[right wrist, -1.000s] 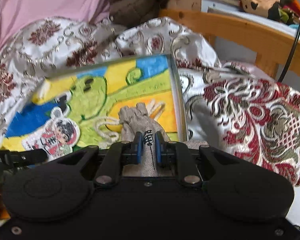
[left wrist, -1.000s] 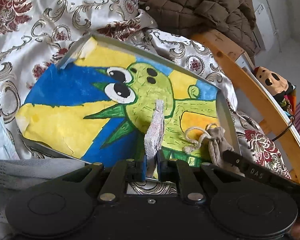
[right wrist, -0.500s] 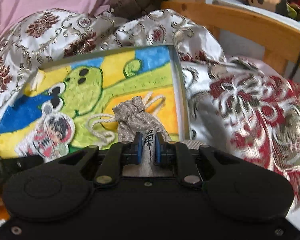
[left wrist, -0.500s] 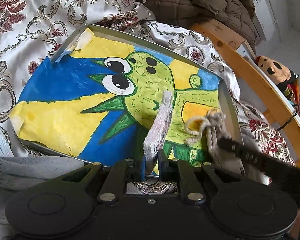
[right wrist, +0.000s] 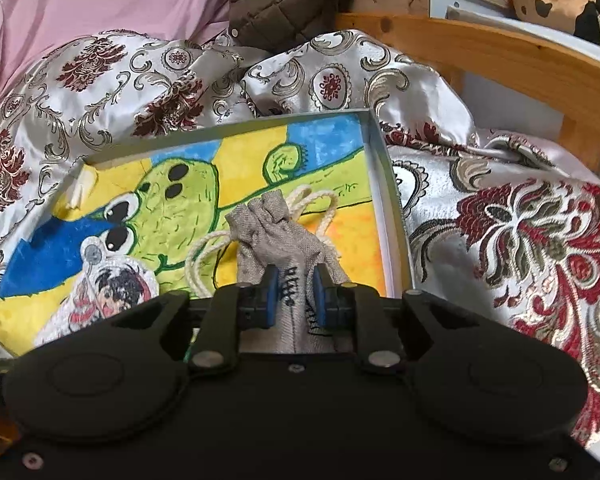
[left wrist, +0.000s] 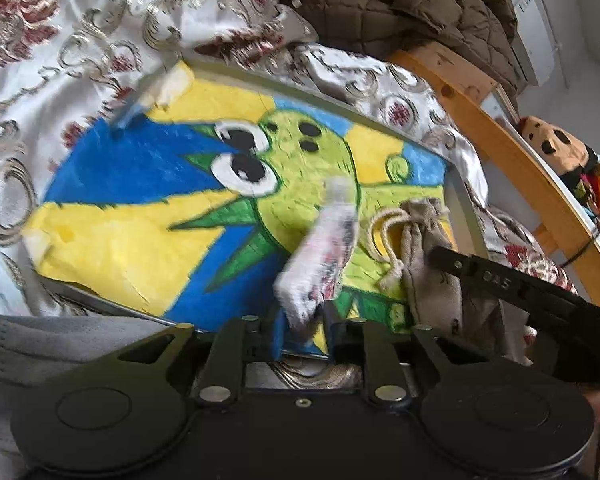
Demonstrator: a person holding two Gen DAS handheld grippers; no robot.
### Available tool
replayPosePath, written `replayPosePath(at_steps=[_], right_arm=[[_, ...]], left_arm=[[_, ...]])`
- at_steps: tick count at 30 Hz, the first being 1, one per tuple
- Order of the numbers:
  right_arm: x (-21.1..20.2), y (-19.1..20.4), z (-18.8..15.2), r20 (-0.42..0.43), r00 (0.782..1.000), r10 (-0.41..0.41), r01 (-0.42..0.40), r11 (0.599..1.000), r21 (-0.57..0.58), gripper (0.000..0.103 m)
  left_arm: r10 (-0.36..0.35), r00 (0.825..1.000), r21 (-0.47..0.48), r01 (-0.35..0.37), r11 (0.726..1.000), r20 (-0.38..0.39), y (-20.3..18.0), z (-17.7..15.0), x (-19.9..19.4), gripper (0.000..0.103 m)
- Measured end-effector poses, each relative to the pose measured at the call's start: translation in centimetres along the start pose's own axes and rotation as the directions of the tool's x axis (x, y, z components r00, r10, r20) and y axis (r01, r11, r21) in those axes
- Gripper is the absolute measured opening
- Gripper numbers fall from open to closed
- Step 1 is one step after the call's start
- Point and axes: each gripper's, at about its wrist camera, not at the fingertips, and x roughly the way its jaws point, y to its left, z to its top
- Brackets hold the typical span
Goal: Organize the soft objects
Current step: 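Lower the bag and card into the tray and open both tools, then raise both open tools away from the tray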
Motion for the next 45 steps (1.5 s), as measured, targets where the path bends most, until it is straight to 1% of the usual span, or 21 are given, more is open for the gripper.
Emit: replayPosePath(at_steps=[1,2,3,4,5,7,9,11,12,13,16,17,18,19,21,25,28,31,34,40,45], right_arm=[[-0.2,0.1,0.1,0.000,1.000,0.002,-0.002,1.000,0.003,0.023],[-0.5,0.1,0.2,0.004,1.000,0.004,-0.004,1.000,0.005,0.027],[-0.8,0.1,0.3,0.008,1.000,0.006,-0.006,1.000,0.006,0.036],[-1.1,0.2,0.5,0.013,1.000,0.008,-0.008,1.000,0.008,0.042],[-1.4,0.2,0.5,0.018,1.000,0.011,-0.011,1.000,0.011,0.044],[-2.2,0.2,0.9,0.030,0.999,0.017,-0.018,1.000,0.024,0.051],[-3.2,0.1,1.2,0.052,0.998,0.024,-0.026,0.999,0.038,0.057],[-4.2,0.1,1.5,0.068,0.997,0.025,-0.029,0.998,0.049,0.064],[-5.0,0.0,1.5,0.082,0.996,0.026,-0.030,0.998,0.055,0.073],[-5.7,0.0,1.6,0.096,0.995,0.024,-0.030,0.998,0.061,0.080],[-7.9,-0.4,1.6,0.131,0.991,0.037,-0.049,0.995,0.090,0.084],[-8.6,-0.5,1.6,0.141,0.989,0.043,-0.058,0.993,0.102,0.085],[-9.3,-0.6,1.6,0.154,0.987,0.051,-0.068,0.991,0.111,0.089],[-10.2,-0.7,1.5,0.168,0.984,0.058,-0.078,0.990,0.114,0.097],[-12.2,-0.5,1.4,0.204,0.976,0.072,-0.095,0.990,0.103,0.101],[-16.2,-0.1,1.0,0.271,0.958,0.090,-0.114,0.991,0.074,0.102],[-19.3,0.0,0.3,0.330,0.938,0.106,-0.137,0.988,0.072,0.102],[-21.7,0.0,-0.6,0.378,0.919,0.112,-0.149,0.986,0.071,0.102],[-24.2,0.1,-1.7,0.420,0.901,0.110,-0.145,0.988,0.051,0.102],[-28.4,-0.3,-4.1,0.451,0.889,0.076,-0.124,0.989,0.079,0.102],[-31.3,-0.2,-6.0,0.447,0.893,0.061,-0.108,0.991,0.081,0.103]], left_arm=[[0.007,1.000,-0.003,-0.007,1.000,0.013,0.0,0.1,-0.3,0.034],[0.013,1.000,-0.004,-0.013,1.000,0.024,0.0,0.2,-0.5,0.042],[0.025,0.999,-0.002,-0.025,1.000,0.037,-0.1,0.4,-0.8,0.049],[0.039,0.998,0.002,-0.039,0.999,0.050,-0.2,0.5,-1.1,0.052],[0.054,0.997,0.006,-0.054,0.999,0.061,-0.3,0.5,-1.3,0.056],[0.072,0.995,0.004,-0.072,0.997,0.073,-0.4,0.7,-1.9,0.060],[0.075,0.993,0.009,-0.076,0.997,0.090,-0.6,0.8,-2.5,0.068],[0.082,0.990,0.023,-0.085,0.996,0.115,-0.9,0.9,-3.2,0.073],[0.087,0.988,0.033,-0.092,0.995,0.131,-1.2,1.0,-3.8,0.073],[0.087,0.986,0.042,-0.093,0.995,0.144,-1.4,1.0,-4.3,0.073],[0.086,0.981,0.057,-0.098,0.994,0.175,-2.0,1.0,-6.0,0.076],[0.087,0.978,0.058,-0.100,0.993,0.187,-2.1,1.0,-6.7,0.082],[0.088,0.974,0.059,-0.103,0.993,0.207,-2.3,0.9,-7.5,0.089],[0.090,0.969,0.062,-0.107,0.992,0.230,-2.5,0.8,-8.2,0.091],[0.091,0.959,0.078,-0.116,0.990,0.268,-3.0,0.6,-9.7,0.092],[0.092,0.942,0.085,-0.126,0.988,0.323,-3.6,0.2,-12.7,0.097],[0.097,0.927,0.099,-0.141,0.985,0.363,-4.0,-0.3,-15.2,0.101],[0.099,0.909,0.124,-0.162,0.979,0.405,-4.6,-1.0,-17.5,0.102],[0.089,0.896,0.155,-0.171,0.973,0.434,-5.4,-1.9,-19.4,0.102],[0.084,0.870,0.195,-0.201,0.960,0.485,-6.2,-4.0,-22.7,0.102],[0.101,0.861,0.190,-0.222,0.956,0.498,-5.5,-5.9,-25.0,0.102]])
